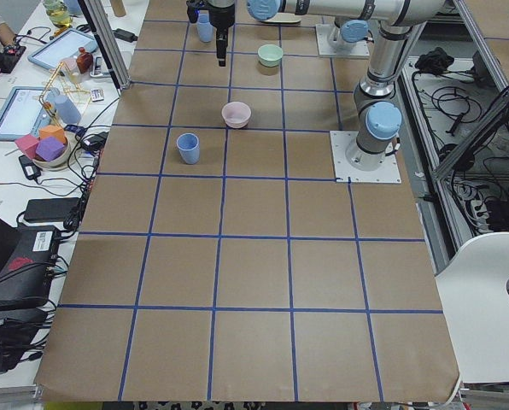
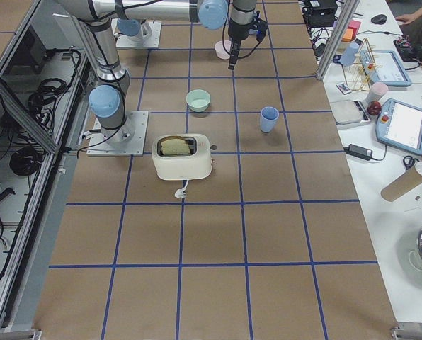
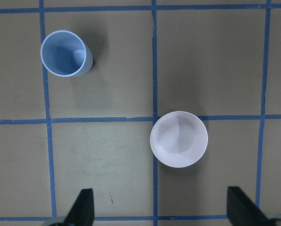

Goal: Stack blue cups with both arms

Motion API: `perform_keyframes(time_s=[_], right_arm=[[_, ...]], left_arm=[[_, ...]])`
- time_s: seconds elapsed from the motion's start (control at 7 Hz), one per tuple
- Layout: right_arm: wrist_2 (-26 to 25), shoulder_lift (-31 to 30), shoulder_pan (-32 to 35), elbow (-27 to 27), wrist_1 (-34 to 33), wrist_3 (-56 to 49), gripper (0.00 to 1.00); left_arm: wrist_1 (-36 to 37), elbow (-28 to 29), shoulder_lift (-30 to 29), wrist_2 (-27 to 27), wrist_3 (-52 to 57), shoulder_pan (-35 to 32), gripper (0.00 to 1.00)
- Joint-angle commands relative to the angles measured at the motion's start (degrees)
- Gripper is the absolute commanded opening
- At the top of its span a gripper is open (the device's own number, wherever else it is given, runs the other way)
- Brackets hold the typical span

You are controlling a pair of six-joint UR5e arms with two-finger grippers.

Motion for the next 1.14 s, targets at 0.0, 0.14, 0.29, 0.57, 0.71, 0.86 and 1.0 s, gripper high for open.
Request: perform_keyframes(time_s=[0.0, 0.14, 0.29, 0.57, 0.71, 0.86, 1.0], right_arm=[[0.0, -0.1, 0.3, 0.2, 0.2, -0.5, 1.00], [0.1, -0.4, 0.1, 0.1, 0.1, -0.5, 1.00], [0.2, -0.3, 0.0, 0.2, 0.3, -0.5, 1.00], [-0.1, -0.5, -0.1, 0.2, 0.4, -0.3, 1.00], [-0.1, -0.5, -0.1, 0.2, 0.1, -0.5, 1.00], [-0.1, -0.2, -0.2, -0.3, -0.7, -0.5, 1.00], [0.8, 0.3, -2.1, -0.7, -0.9, -0.6, 1.00]], left_arm=[[0.0, 0.0, 0.0, 0.0, 0.0, 0.0, 1.00], [0.0, 0.0, 0.1, 0.0, 0.0, 0.0, 1.00], [0.0, 0.0, 0.0, 0.0, 0.0, 0.0, 1.00], [0.0, -0.1, 0.0, 0.0, 0.0, 0.0, 1.00], [-0.3, -0.3, 0.5, 0.0, 0.1, 0.0, 1.00], [-0.5, -0.4, 1.0, 0.0, 0.2, 0.1, 1.00], [-0.1, -0.3, 0.8, 0.1, 0.2, 0.1, 1.00]])
